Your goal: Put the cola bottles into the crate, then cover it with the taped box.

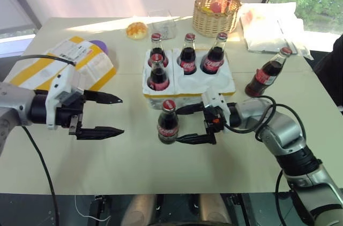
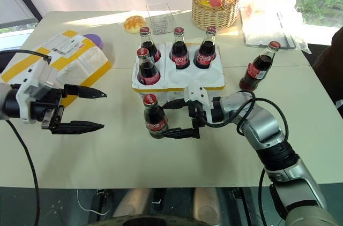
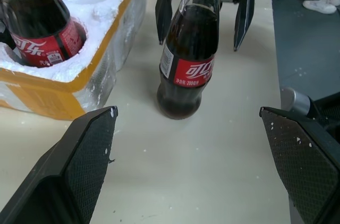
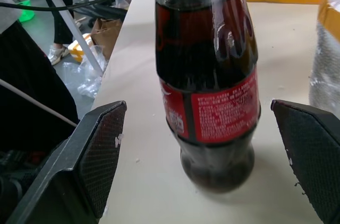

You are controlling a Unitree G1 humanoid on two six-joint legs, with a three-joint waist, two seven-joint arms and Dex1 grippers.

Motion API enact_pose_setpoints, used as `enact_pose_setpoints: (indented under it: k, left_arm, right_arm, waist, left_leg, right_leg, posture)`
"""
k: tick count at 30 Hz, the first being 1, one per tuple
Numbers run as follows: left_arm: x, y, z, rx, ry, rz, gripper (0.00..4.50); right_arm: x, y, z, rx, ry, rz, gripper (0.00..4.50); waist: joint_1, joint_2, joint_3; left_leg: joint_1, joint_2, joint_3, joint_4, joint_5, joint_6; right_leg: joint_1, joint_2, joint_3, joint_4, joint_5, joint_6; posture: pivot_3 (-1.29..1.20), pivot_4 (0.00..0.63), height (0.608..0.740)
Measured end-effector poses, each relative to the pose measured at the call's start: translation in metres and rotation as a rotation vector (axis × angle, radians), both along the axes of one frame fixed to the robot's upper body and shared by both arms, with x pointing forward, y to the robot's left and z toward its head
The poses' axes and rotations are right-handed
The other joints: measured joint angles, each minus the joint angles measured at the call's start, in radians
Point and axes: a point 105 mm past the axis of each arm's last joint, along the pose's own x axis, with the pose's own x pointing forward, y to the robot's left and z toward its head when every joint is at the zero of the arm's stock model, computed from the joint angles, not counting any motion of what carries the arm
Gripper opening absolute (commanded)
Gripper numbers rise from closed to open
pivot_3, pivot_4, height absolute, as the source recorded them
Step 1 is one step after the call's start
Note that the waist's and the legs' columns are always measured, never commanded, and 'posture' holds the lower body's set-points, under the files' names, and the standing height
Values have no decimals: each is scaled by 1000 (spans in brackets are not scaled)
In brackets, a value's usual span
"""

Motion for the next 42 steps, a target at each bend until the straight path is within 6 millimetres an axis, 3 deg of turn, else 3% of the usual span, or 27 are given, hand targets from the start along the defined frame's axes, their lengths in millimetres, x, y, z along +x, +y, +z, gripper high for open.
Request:
enact_pose_setpoints:
  k: [7,14,16,19,25,29,33,35,37,39,42]
  left_arm:
    - [1,1,1,-3,-3,5,4452]
    - [5,-2,0,-5,-8,-11,4452]
    - [7,-2,1,-5,-17,-14,4500]
    - [10,-3,0,-5,-16,-19,4500]
    - [18,-4,-1,-18,-25,-22,4500]
    - [22,-3,-1,-16,-31,-17,4500]
    - [25,-8,0,-32,-40,-33,4500]
    - [27,-10,3,-45,-56,-39,4500]
    - [28,-11,4,-61,-62,-38,4500]
    - [31,-11,4,-79,-61,-31,4500]
    - [33,-13,6,-91,-74,-28,4500]
  right_arm:
    - [6,22,-7,22,6,0,4500]
    - [5,32,-15,0,35,3,4500]
    - [5,33,-16,1,46,-4,3964]
    - [6,33,-14,5,56,-17,2795]
    - [-5,21,-11,23,142,-18,2759]
    - [-6,0,21,93,152,-43,2759]
    - [5,-12,80,221,71,-85,2759]
    - [18,-17,113,279,-7,-132,2759]
    - [33,-23,134,311,-68,-201,2759]
    - [48,-28,137,313,-94,-266,2759]
    - [74,-30,114,241,-74,-366,2759]
  waist:
    - [-1,0,0]
    - [-1,0,0]
    - [-2,0,0]
    - [-1,0,0]
    - [0,1,0]
    - [1,1,1]
    - [-4,2,2]
    - [-5,2,2]
    - [-5,2,2]
    - [-5,2,2]
    - [-5,2,2]
  left_leg:
    - [0,2,0,0,0,-2]
    - [0,3,0,0,0,-3]
    - [0,3,0,0,0,-3]
    - [0,4,0,0,0,-4]
    - [0,4,0,0,0,-4]
    - [-1,4,0,0,0,-4]
    - [-1,5,0,-1,0,-4]
    - [-1,5,0,-2,0,-4]
    - [-1,5,0,-2,0,-4]
    - [-1,5,0,-3,0,-4]
    - [-1,4,2,-3,0,-4]
  right_leg:
    - [-3,2,0,0,1,-1]
    - [-4,4,0,0,1,-2]
    - [-4,4,0,0,1,-2]
    - [-4,4,0,0,1,-2]
    - [-4,5,0,0,1,-2]
    - [-1,5,0,0,2,-3]
    - [-2,5,1,0,2,-3]
    - [-2,5,1,0,2,-3]
    - [-2,5,1,0,2,-3]
    - [-2,5,1,-1,2,-3]
    - [-3,4,1,-1,2,-3]
  posture:
    - [0,150,740]
    - [0,150,740]
    - [0,150,740]
    - [0,150,740]
    - [0,150,740]
    - [0,150,740]
    - [0,150,740]
    - [0,150,740]
    - [0,150,740]
    - [0,150,740]
    - [0,150,740]
